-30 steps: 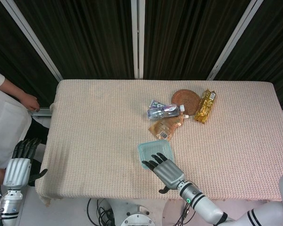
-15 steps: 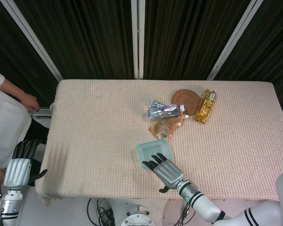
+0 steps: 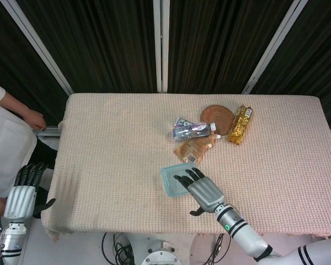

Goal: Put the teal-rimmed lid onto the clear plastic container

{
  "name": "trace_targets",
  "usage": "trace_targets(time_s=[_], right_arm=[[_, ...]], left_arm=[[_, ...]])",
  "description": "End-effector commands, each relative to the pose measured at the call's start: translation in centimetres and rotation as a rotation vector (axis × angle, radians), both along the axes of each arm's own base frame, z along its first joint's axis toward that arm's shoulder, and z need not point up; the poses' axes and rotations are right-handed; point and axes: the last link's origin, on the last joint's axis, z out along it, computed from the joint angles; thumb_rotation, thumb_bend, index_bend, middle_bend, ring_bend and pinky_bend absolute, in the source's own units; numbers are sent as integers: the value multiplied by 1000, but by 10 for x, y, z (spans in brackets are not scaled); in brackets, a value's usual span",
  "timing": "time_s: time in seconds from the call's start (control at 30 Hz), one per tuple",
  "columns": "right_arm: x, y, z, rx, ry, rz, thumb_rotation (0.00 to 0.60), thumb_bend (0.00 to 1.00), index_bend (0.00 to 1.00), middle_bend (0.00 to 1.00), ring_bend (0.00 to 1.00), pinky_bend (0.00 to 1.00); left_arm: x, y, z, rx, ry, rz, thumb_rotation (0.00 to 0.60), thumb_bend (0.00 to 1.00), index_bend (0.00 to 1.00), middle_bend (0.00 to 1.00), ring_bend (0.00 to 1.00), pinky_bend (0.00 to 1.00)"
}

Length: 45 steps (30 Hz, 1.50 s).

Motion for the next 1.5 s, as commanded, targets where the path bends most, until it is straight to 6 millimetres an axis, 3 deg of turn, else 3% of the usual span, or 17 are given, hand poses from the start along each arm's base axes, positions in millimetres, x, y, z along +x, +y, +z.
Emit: trace_targets(time_s=[0.03, 0.37, 1.03, 1.3, 1.5], right_arm=[[-5, -20, 2, -36, 7, -53, 600, 0, 0, 161, 0, 0], [-8, -43, -17, -2, 47, -116, 600, 0, 0, 162, 0, 0], [-13, -36, -32, 32, 84, -121, 600, 0, 0, 184, 0, 0], [8, -22, -17, 11, 36, -26, 600, 0, 0, 144, 0, 0], [30, -24, -25, 44, 25, 28, 600, 0, 0, 130, 0, 0]], left_arm=[[0, -1, 0, 0, 0, 2, 600, 0, 103, 66, 0, 0], [-1, -1, 0, -2, 2, 10, 600, 0, 101, 66, 0, 0], [-4, -2, -2, -8, -5, 17, 600, 0, 101, 66, 0, 0], [-3, -1, -2, -5, -5, 9, 600, 0, 101, 66, 0, 0], [-2, -2, 0, 0, -3, 8, 600, 0, 101, 66, 0, 0]])
